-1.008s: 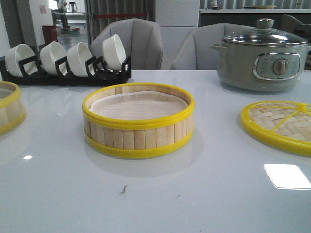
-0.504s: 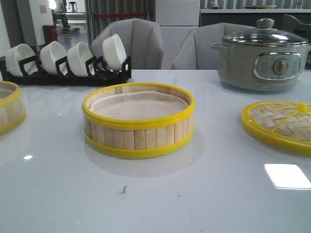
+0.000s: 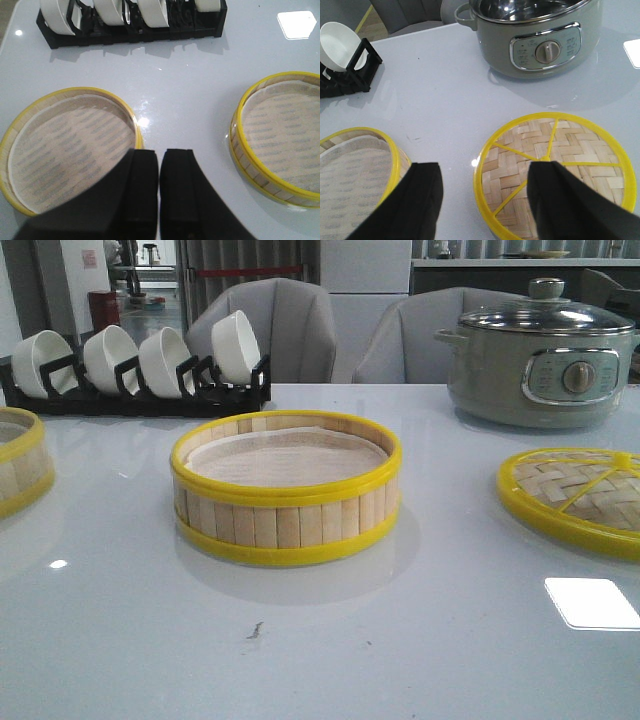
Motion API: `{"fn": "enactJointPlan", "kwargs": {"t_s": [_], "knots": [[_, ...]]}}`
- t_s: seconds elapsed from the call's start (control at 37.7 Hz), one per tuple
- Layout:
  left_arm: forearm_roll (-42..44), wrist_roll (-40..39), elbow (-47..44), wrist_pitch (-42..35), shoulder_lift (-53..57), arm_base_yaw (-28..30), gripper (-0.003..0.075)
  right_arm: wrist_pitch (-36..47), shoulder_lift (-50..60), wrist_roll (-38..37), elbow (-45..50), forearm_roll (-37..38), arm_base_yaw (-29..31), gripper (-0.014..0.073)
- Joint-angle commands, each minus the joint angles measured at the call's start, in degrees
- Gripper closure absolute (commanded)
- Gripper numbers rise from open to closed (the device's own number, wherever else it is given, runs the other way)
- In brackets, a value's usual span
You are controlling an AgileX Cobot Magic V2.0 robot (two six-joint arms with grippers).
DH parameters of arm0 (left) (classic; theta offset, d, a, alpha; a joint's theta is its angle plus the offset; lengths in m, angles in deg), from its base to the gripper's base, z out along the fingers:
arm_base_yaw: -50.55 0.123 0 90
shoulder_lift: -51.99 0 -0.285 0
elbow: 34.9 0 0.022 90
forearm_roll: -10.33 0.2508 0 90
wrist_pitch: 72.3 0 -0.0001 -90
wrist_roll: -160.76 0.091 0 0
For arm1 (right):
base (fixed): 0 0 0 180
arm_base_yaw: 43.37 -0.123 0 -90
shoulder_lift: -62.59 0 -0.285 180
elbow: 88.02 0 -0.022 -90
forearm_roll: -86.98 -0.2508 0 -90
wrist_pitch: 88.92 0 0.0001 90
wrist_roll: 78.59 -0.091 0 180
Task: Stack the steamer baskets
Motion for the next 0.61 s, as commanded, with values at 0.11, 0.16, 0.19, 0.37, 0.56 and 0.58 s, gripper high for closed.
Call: {"fn": "enactJointPlan", "kwargs": {"t_s": [0.11, 0.16, 0.19, 0.37, 0.56, 0.58], "knots": [[-0.7, 0.1, 1.9, -3.9, -2.7, -0.4, 0.0145, 3.3, 0.8, 0.6, -2.2, 0.0, -0.1, 0.0111], [-0.7, 0.1, 1.9, -4.3, -3.9, -0.4, 0.0140, 3.3, 0.8, 0.6, -2.2, 0.0, -0.1, 0.0111], [-0.7, 0.1, 1.9, -4.5, -4.7, -0.4, 0.0143, 3.3, 0.8, 0.6, -2.2, 0.0, -0.1, 0.0111], [-0.7, 0.0, 1.9, -6.2, -10.5, -0.4, 0.0197, 2.3, 0.8, 0.6, -2.2, 0.0, -0.1, 0.0118], [-0.8, 0.0, 2.1, -8.2, -16.9, -0.4, 0.0202, 1.9, 0.8, 0.6, -2.2, 0.0, -0.1, 0.0118], [-0.8, 0.0, 2.2, -8.4, -17.6, -0.4, 0.0202, 1.9, 0.8, 0.6, -2.2, 0.0, -0.1, 0.0118]]}}
